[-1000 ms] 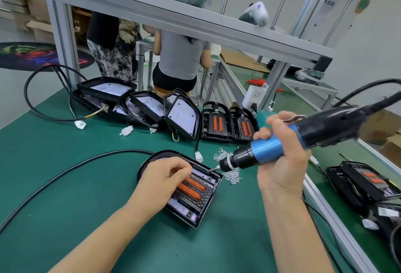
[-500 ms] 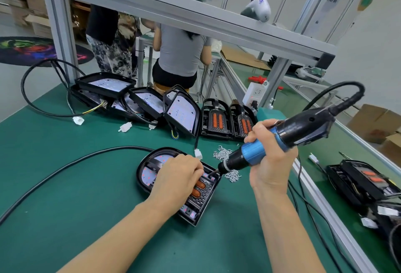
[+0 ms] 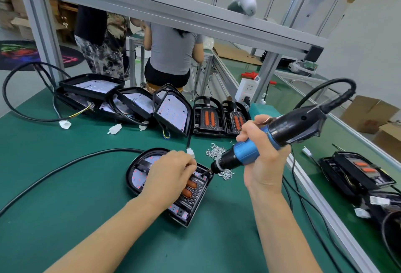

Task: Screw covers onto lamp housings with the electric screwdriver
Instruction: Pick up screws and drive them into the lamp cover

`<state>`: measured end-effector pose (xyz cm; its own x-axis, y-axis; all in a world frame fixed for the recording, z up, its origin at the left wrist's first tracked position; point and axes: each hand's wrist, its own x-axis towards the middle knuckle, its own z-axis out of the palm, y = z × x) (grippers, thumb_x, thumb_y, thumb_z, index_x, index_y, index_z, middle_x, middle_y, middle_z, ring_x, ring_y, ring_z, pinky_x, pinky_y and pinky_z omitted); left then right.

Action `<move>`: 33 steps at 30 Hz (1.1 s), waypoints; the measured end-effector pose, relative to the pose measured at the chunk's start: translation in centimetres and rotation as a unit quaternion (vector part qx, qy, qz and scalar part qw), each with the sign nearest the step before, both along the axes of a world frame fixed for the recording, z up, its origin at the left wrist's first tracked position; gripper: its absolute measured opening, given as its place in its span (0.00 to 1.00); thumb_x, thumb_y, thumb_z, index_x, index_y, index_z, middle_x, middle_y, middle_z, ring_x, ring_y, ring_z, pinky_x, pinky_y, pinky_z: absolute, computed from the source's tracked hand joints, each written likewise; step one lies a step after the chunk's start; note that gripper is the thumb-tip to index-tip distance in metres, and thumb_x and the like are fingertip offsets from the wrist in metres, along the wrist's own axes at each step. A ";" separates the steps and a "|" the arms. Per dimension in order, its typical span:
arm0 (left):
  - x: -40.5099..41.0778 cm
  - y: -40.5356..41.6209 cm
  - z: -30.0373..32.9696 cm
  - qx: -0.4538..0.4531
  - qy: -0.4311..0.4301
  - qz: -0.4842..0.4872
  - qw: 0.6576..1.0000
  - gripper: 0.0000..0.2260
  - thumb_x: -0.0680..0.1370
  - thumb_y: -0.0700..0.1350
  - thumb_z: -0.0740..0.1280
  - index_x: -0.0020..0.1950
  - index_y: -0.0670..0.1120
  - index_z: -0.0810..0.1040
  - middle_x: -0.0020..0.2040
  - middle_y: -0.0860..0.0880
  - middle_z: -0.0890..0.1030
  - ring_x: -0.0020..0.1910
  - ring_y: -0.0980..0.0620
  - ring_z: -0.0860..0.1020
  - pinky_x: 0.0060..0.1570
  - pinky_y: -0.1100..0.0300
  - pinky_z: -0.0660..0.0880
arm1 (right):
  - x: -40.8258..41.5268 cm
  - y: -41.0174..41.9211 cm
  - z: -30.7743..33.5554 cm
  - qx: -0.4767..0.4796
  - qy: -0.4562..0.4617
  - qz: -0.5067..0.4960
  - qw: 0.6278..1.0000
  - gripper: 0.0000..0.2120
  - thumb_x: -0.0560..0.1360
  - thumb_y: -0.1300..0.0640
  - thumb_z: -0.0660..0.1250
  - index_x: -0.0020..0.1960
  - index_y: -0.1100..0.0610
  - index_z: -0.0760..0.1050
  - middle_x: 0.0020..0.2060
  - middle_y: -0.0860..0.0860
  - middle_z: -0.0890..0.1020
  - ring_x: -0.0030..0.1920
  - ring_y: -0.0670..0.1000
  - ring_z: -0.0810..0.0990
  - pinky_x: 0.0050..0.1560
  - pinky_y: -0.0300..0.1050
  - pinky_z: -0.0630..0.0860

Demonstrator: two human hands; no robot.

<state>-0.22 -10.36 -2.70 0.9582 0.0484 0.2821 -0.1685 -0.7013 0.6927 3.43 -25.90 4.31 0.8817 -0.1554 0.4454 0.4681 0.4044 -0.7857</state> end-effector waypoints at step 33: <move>11.2 -5.1 2.7 0.112 0.147 -0.038 0.982 0.07 0.74 0.39 0.66 0.37 0.46 0.79 0.40 0.51 0.81 0.40 0.46 0.77 0.42 0.57 0.75 | -0.2 -6.4 1.1 0.133 0.001 -0.095 0.987 0.08 0.68 0.66 0.66 0.43 0.55 0.74 0.31 0.50 0.72 0.29 0.48 0.74 0.36 0.41 0.73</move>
<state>10.94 -15.48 -0.03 0.9982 -0.0585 -0.0114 -0.0427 -0.8351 0.5485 3.23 -32.31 5.43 0.8265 -0.4286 0.3650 0.5537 0.5020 -0.6643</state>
